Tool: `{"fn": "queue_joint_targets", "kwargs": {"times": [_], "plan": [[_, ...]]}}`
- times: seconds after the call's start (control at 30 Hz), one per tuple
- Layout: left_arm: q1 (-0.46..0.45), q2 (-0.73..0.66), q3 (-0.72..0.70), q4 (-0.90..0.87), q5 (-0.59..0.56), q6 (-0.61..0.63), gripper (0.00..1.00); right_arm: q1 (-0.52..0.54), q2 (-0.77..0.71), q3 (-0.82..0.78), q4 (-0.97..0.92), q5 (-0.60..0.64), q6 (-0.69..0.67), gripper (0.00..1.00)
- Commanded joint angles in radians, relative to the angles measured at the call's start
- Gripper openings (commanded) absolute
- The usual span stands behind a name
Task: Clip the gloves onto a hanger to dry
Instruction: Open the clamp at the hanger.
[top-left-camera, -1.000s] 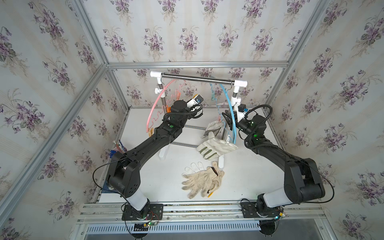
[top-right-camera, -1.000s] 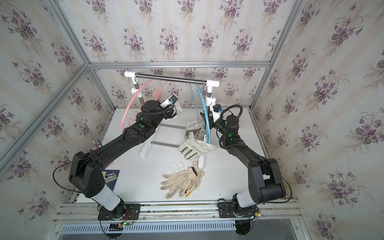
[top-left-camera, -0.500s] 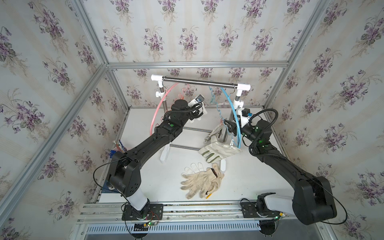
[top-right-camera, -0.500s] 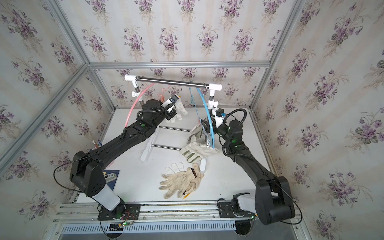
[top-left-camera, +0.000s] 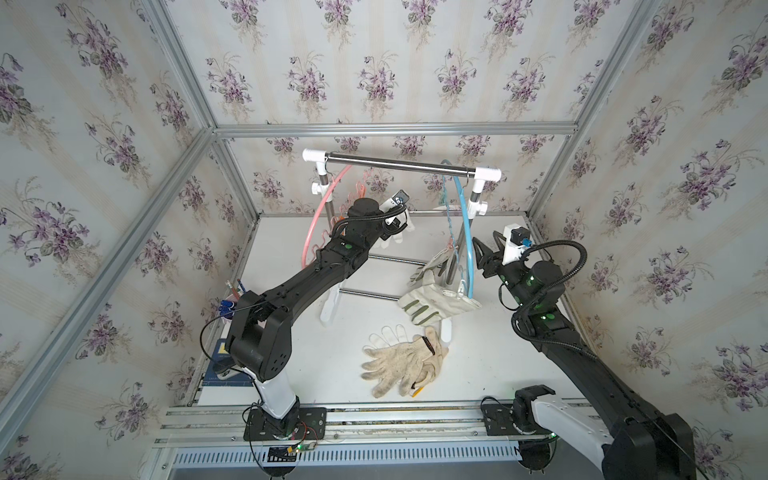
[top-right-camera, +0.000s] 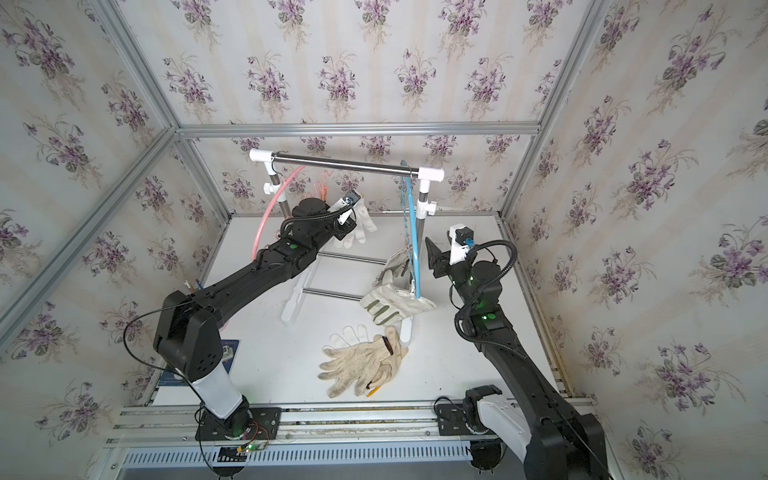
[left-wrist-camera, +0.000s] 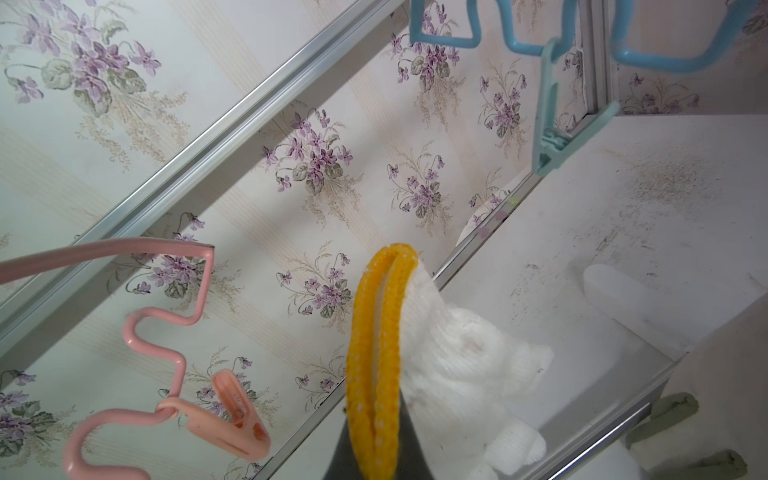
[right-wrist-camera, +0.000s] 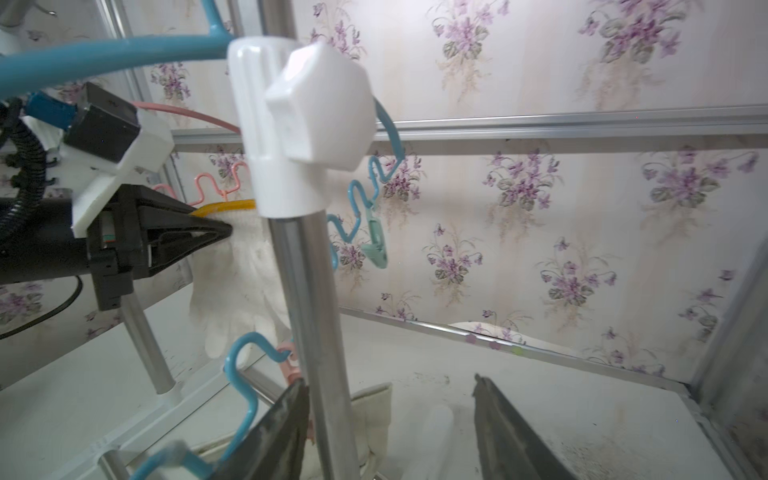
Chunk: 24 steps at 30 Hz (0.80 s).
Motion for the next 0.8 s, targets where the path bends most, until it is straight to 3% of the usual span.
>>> {"fn": "queue_joint_targets", "kwargs": {"times": [0.0, 0.1, 0.2, 0.3, 0.57, 0.77], "plan": [[0.011, 0.02, 0.032, 0.024, 0.008, -0.054, 0.0, -0.027, 0.004, 0.004, -0.008, 0.181, 0.057, 0.64], [0.01, 0.052, 0.065, 0.017, 0.032, -0.065, 0.0, -0.115, 0.103, 0.047, -0.024, 0.134, 0.17, 0.63], [0.007, 0.09, 0.102, -0.007, 0.059, -0.072, 0.0, -0.207, 0.27, 0.095, 0.073, -0.047, 0.313, 0.62], [0.0, 0.128, 0.135, -0.025, 0.087, -0.06, 0.0, -0.235, 0.44, 0.15, 0.24, -0.193, 0.384, 0.62], [0.008, 0.228, 0.207, -0.048, 0.127, -0.071, 0.0, -0.261, 0.856, 0.357, 0.621, -0.453, 0.442, 0.63], [0.018, 0.28, 0.249, -0.07, 0.149, -0.072, 0.0, -0.268, 1.106, 0.619, 0.704, -0.709, 0.441, 0.61]]}}
